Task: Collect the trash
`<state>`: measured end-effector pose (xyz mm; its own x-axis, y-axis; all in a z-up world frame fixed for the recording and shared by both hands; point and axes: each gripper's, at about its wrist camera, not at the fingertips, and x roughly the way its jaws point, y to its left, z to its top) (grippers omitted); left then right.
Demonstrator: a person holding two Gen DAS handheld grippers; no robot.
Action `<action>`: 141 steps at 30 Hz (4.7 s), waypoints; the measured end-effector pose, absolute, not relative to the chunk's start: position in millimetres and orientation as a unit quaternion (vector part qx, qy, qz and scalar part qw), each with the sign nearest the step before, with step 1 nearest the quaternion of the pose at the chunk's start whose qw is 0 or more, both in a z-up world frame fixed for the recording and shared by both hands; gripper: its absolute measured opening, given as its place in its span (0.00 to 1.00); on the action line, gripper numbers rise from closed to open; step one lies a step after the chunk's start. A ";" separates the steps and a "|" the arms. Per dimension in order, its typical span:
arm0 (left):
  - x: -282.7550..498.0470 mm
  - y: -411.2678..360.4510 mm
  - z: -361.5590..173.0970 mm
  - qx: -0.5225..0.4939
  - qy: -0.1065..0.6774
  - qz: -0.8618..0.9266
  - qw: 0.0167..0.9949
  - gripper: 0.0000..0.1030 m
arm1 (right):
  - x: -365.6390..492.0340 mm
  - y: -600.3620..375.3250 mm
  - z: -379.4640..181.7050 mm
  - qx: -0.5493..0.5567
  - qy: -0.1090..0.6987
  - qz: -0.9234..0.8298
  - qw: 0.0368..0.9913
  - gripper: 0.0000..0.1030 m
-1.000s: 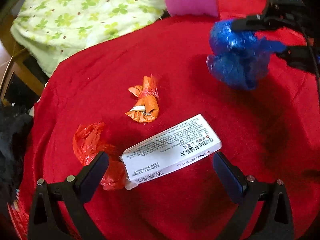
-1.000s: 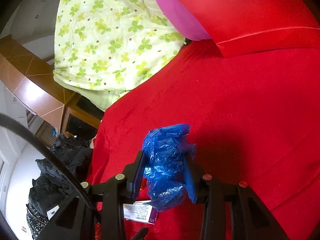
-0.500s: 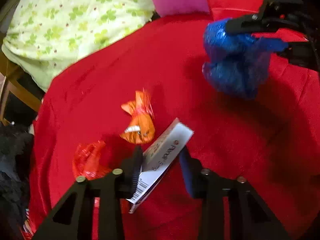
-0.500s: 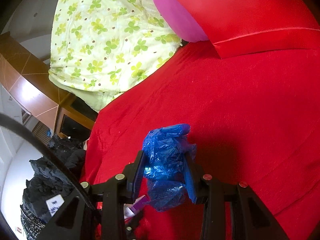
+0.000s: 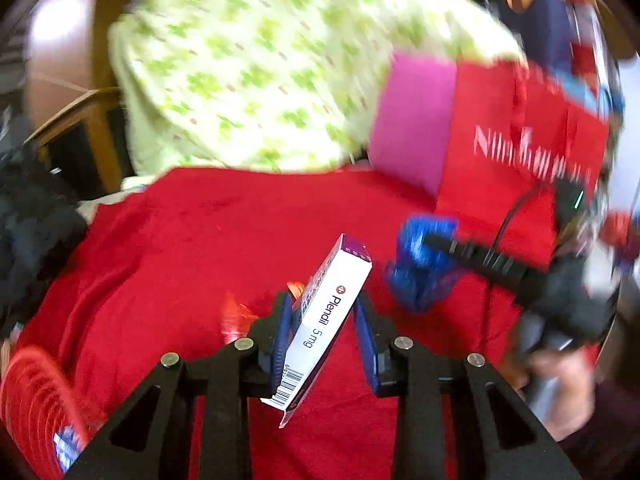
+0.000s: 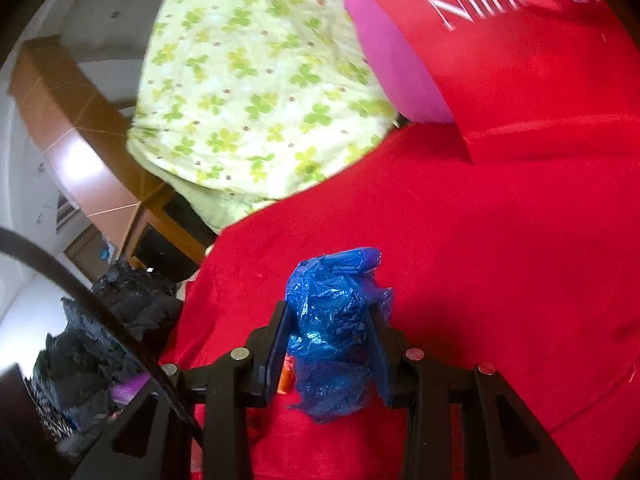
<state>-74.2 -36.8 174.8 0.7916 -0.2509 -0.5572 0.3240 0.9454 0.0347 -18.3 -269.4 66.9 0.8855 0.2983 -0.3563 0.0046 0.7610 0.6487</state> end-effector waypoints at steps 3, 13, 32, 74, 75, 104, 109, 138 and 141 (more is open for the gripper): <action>-110.9 -11.6 203.0 0.028 0.246 -0.127 0.960 0.32 | -29.0 -259.8 80.3 0.317 0.202 0.098 0.921 0.38; -197.1 77.9 238.0 -0.017 0.200 -0.010 0.980 0.33 | -75.8 -207.7 128.5 0.296 0.139 0.220 0.919 0.38; -249.2 208.7 209.8 -0.087 0.209 0.125 0.966 0.33 | -138.0 -11.3 172.9 0.181 0.165 0.409 0.879 0.38; -235.3 50.7 177.9 -0.029 0.254 -0.044 0.966 0.81 | -148.2 -232.7 159.0 0.256 0.161 0.163 0.939 0.55; -235.3 43.3 176.6 -0.027 0.259 -0.051 0.964 0.81 | -155.7 -245.4 160.6 0.253 0.156 0.150 0.943 0.55; -211.6 0.1 109.0 0.010 0.369 -0.035 0.929 0.82 | -169.4 -267.9 114.2 0.228 0.236 0.119 0.937 0.57; -205.2 0.1 96.3 0.004 0.382 -0.030 0.924 0.82 | -159.3 -257.6 99.0 0.221 0.258 0.124 0.932 0.57; -186.0 5.8 70.8 -0.007 0.407 -0.006 0.913 0.82 | -139.3 -229.1 46.1 0.221 0.292 0.154 0.918 0.57; -185.8 8.0 70.8 -0.009 0.409 -0.003 0.913 0.82 | -139.8 -231.5 45.6 0.229 0.291 0.154 0.916 0.57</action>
